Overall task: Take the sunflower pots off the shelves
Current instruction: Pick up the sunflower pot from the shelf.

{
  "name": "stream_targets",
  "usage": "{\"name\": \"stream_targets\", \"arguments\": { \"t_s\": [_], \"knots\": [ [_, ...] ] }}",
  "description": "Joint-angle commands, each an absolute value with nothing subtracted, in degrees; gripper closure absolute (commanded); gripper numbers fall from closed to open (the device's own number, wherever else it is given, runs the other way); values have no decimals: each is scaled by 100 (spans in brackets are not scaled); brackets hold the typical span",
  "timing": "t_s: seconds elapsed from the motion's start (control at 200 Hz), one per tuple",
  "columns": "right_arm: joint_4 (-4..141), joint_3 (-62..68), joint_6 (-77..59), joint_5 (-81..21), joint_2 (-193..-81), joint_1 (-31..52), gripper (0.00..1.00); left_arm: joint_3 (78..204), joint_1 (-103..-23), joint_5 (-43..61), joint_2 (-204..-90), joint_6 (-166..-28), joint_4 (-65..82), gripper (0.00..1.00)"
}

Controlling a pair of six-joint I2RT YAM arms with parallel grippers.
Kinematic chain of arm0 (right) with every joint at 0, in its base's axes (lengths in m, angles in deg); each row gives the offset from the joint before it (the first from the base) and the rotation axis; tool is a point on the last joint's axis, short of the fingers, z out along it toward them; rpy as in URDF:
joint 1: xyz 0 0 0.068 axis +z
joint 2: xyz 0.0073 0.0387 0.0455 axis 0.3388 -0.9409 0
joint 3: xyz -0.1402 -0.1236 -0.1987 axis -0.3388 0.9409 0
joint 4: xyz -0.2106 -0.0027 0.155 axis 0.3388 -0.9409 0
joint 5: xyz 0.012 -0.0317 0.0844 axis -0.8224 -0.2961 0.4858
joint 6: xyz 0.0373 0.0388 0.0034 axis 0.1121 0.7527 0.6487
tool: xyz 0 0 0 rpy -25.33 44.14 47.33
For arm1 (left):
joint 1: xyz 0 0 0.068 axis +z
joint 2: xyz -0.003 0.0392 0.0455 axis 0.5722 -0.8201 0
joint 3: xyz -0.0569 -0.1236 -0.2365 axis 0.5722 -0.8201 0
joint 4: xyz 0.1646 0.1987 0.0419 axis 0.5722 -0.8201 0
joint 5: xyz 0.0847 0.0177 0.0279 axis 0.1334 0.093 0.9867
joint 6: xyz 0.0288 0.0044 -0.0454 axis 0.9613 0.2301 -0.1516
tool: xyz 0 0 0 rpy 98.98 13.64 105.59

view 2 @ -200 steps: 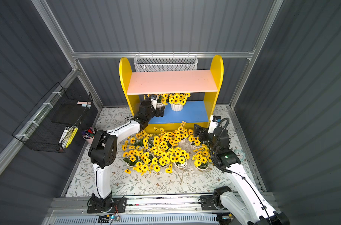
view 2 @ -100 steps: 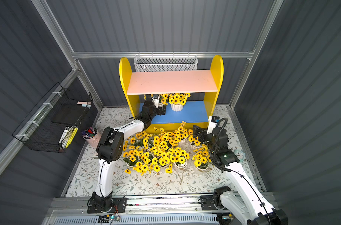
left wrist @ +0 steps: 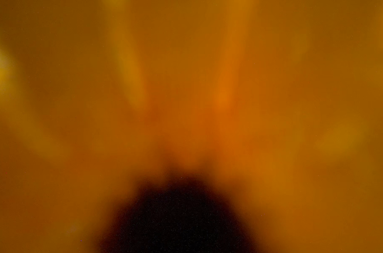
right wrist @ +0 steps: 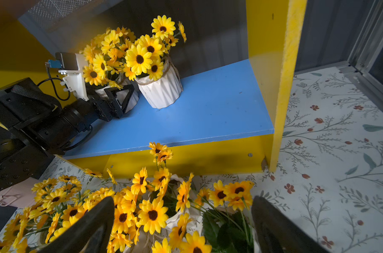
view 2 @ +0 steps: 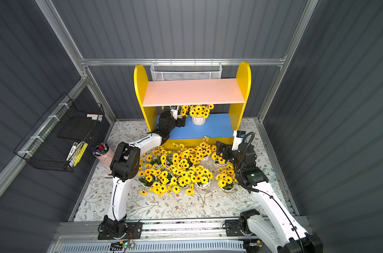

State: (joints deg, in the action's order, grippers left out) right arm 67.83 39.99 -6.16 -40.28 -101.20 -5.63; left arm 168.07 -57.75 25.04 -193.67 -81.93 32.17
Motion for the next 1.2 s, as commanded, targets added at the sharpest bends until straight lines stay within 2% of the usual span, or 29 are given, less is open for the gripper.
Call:
{"name": "stream_targets", "arguments": {
  "t_s": [0.0, 0.065, 0.325, 0.46, 0.68, 1.196],
  "knots": [
    [6732, 4023, -680, -4008, -9984, -593, 1, 16635, -5696, 2371, -19339, -7930, 3325, 36],
    [6712, 4019, -691, -4026, -9971, -592, 1, 16462, -5687, 2355, -19243, -7879, 3392, 46],
    [6557, 3993, -669, -4005, -9905, -592, 1, 15660, -5665, 2057, -18494, -8062, 3163, 100],
    [6577, 4101, -592, -4180, -9849, -594, 1, 15058, -5705, 1685, -17849, -8219, 2841, 100],
    [6589, 4216, -450, -4138, -9732, -611, 1, 13878, -5796, 1666, -17013, -8418, 3024, 100],
    [6323, 4269, -498, -4191, -9377, -618, 1, 13376, -6429, 1765, -15895, -7706, 2815, 100]
  ]
}}
